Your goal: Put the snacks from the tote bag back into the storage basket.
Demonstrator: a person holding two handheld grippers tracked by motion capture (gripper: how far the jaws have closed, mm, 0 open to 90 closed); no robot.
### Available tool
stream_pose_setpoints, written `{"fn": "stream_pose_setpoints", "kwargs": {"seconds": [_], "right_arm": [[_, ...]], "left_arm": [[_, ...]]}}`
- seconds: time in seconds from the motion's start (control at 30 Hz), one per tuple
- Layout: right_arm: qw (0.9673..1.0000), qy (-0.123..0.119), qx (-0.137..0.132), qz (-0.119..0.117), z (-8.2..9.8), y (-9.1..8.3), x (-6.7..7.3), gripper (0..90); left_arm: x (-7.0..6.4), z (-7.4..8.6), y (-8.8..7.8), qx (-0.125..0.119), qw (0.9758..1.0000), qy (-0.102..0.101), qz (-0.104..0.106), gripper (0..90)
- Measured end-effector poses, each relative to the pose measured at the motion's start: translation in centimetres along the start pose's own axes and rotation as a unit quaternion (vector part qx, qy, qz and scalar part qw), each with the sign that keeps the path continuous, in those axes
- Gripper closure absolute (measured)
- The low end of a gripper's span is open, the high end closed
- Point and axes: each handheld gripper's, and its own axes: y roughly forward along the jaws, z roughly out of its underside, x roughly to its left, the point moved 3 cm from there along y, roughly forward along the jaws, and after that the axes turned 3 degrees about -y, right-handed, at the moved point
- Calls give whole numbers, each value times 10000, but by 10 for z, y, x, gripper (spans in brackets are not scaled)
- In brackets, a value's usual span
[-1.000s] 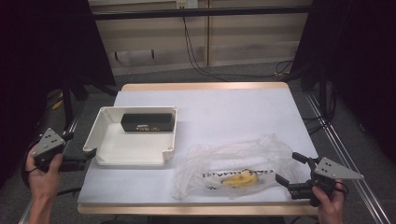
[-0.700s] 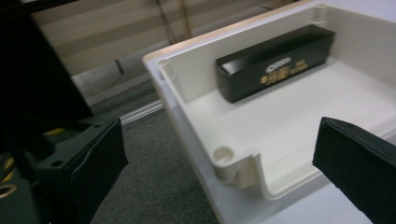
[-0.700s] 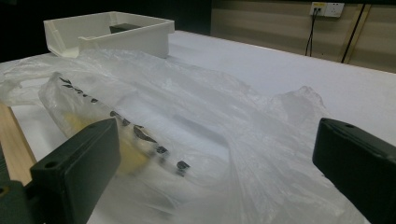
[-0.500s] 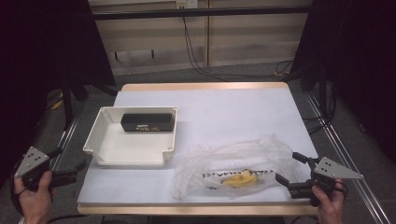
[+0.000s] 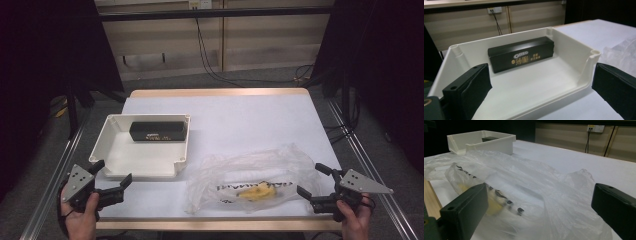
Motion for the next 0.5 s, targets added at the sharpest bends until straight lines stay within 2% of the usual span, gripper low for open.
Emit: {"fn": "stream_pose_setpoints", "kwargs": {"seconds": [0.07,0.13,0.27,0.33,0.37,0.4,0.43,0.5], "right_arm": [[10000,-43,18,-6,0,-1,0,5],[10000,-35,28,-7,0,-1,0,5],[10000,-25,32,4,1,-1,-1,5],[10000,-28,37,10,1,-1,-1,5],[10000,-16,42,7,1,-1,-1,5],[10000,-35,36,-13,1,-2,-1,5],[10000,-40,40,-18,1,-2,-1,5],[10000,-6,41,5,1,-2,-2,5]], "left_arm": [[-9,2,5,38,9999,78,62,17],[-19,3,11,44,9999,-3,150,16],[-39,7,21,117,9994,174,274,16],[-47,13,26,68,9990,87,436,16],[-50,16,28,89,9988,49,474,16],[-53,19,29,165,9985,101,512,17],[-55,21,29,249,9977,236,577,15],[-55,26,32,293,9978,273,529,15]]}}
